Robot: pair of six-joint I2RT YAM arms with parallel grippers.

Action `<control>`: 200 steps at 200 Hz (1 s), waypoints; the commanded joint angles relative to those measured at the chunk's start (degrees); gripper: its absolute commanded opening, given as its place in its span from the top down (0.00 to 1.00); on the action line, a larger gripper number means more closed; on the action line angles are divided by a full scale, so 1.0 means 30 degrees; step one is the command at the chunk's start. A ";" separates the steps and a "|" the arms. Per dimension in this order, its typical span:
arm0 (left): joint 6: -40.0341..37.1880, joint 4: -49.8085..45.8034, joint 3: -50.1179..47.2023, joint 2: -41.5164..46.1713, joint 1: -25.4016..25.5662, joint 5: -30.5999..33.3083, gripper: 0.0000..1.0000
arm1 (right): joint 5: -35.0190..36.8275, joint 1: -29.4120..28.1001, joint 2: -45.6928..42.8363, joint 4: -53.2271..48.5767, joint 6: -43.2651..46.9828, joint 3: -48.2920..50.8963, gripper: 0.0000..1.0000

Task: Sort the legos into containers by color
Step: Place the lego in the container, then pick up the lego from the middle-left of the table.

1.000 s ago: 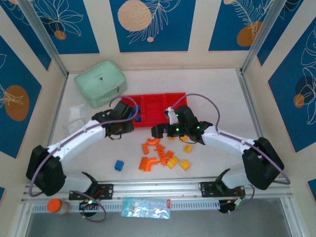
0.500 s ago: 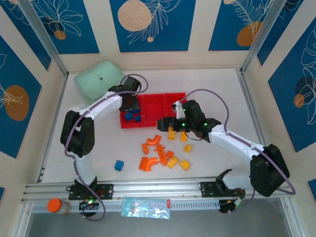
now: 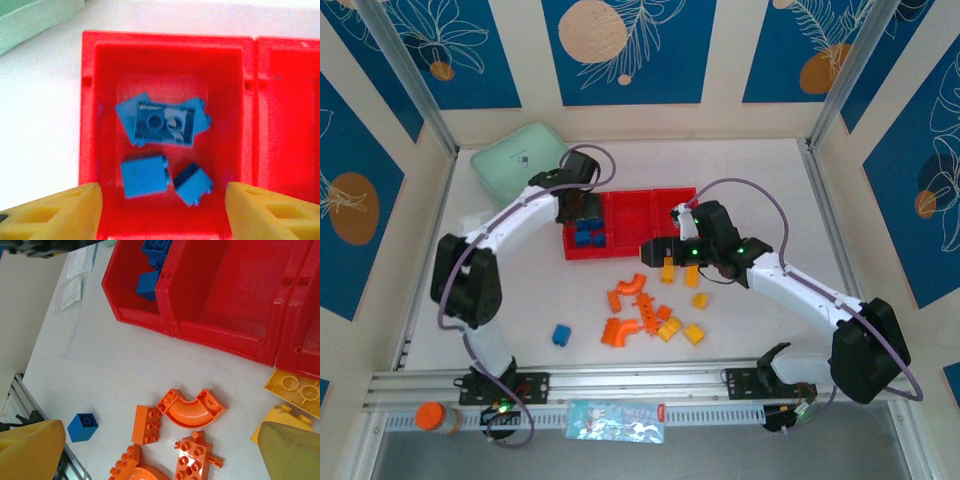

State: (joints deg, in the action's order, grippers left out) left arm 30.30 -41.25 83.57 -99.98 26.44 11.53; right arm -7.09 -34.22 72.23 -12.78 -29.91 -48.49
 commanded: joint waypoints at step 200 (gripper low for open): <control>0.4889 -0.2318 -1.4973 1.0402 0.6154 -0.3332 0.16 | 0.1555 -0.6744 0.2676 0.3064 -0.1536 0.1926 0.01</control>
State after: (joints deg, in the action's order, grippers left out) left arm 42.22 -51.44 40.82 -68.34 43.64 4.91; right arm -3.51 -54.43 79.75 -4.45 -33.74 -42.61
